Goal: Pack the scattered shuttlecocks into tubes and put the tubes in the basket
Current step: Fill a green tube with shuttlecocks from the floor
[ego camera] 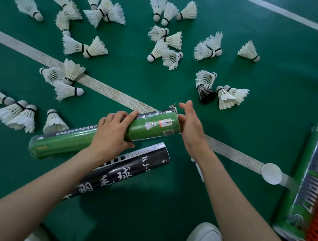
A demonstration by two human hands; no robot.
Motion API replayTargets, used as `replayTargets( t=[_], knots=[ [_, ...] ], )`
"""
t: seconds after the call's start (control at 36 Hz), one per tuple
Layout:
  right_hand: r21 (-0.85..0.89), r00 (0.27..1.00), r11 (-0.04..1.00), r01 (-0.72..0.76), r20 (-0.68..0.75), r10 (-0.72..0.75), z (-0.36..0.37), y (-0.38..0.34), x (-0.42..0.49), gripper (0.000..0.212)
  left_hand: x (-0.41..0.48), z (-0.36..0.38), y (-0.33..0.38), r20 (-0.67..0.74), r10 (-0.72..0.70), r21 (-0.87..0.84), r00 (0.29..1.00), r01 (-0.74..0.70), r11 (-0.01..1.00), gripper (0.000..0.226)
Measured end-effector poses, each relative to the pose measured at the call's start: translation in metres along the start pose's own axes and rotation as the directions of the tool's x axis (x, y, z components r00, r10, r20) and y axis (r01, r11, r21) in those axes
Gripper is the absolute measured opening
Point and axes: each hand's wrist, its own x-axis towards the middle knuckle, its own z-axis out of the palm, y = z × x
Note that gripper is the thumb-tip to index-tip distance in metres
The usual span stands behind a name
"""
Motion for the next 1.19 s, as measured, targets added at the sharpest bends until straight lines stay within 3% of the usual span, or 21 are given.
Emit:
replayTargets(
  t=[0.06,0.08,0.17,0.22,0.28,0.44,0.53,0.61,0.69,0.78,0.86,0.94,0.97,1.06,1.08,1.14,1.19],
  knots=[
    [0.097,0.996,0.995,0.013,-0.091,-0.004,-0.011,0.003,-0.001,0.045,0.001,0.001,-0.002,0.019,-0.018,0.020,1.000,0.017,1.000,0.091],
    [0.067,0.989,0.997,0.031,-0.146,-0.021,-0.017,0.006,-0.002,0.034,0.001,0.001,-0.003,0.031,-0.031,0.030,0.999,0.030,0.999,0.090],
    [-0.323,0.978,0.946,-0.020,-0.204,-0.049,-0.042,0.023,-0.006,0.023,-0.001,0.003,-0.002,0.082,-0.057,0.059,0.995,0.052,0.997,0.088],
    [-0.607,0.984,0.782,-0.142,-0.172,0.045,-0.062,0.039,-0.009,0.035,-0.003,0.005,-0.001,0.130,-0.059,0.071,0.990,0.050,0.996,0.088],
    [-0.777,0.974,0.587,-0.226,-0.173,0.146,-0.077,0.056,-0.016,0.050,-0.004,0.008,0.002,0.165,-0.051,0.072,0.985,0.039,0.997,0.089],
    [-0.790,0.935,0.505,-0.348,-0.254,0.246,-0.088,0.084,-0.034,0.078,-0.006,0.010,0.006,0.215,-0.061,-0.009,0.975,0.064,0.998,0.092],
    [-0.820,0.941,0.465,-0.333,-0.259,0.217,-0.084,0.089,-0.033,0.062,-0.008,0.011,0.010,0.259,-0.067,-0.053,0.963,0.083,0.995,0.095],
    [-0.779,0.949,0.565,-0.274,-0.315,0.025,-0.081,0.085,-0.029,0.039,-0.009,0.015,0.012,0.286,-0.053,-0.067,0.957,0.075,0.995,0.096],
    [-0.716,0.939,0.683,-0.142,-0.315,-0.136,-0.077,0.069,-0.024,0.038,-0.009,0.017,0.011,0.279,-0.062,-0.064,0.958,0.083,0.994,0.097],
    [-0.742,0.927,0.670,0.022,-0.237,-0.292,-0.070,0.049,-0.018,0.039,-0.008,0.017,0.009,0.235,-0.073,-0.050,0.969,0.087,0.995,0.097],
    [-0.768,0.923,0.628,0.129,-0.139,-0.360,-0.059,0.029,-0.012,0.042,-0.009,0.018,0.007,0.202,-0.067,-0.046,0.977,0.078,0.996,0.097],
    [-0.775,0.944,0.581,0.248,0.059,-0.323,-0.045,0.020,-0.008,0.051,-0.011,0.018,0.008,0.169,-0.054,-0.043,0.984,0.062,0.997,0.096],
    [-0.746,0.954,0.611,0.265,0.112,-0.277,-0.040,0.018,-0.009,0.056,-0.012,0.017,0.008,0.158,-0.051,-0.049,0.986,0.060,0.997,0.096],
    [-0.370,0.982,0.917,0.149,0.162,-0.094,-0.023,0.011,-0.014,0.063,-0.014,0.014,0.006,0.131,-0.058,-0.073,0.990,0.068,0.995,0.097],
    [-0.218,0.987,0.972,0.092,0.150,-0.060,-0.019,0.010,-0.016,0.059,-0.013,0.013,0.004,0.125,-0.065,-0.076,0.990,0.075,0.994,0.097],
    [-0.058,0.994,0.998,0.011,0.112,-0.005,-0.012,0.009,-0.016,0.058,-0.013,0.010,0.000,0.108,-0.080,-0.078,0.991,0.089,0.993,0.097],
    [-0.045,0.992,0.999,-0.003,0.129,0.008,-0.006,0.010,-0.014,0.066,-0.011,0.009,-0.004,0.090,-0.093,-0.085,0.992,0.100,0.991,0.096]
  ],
)
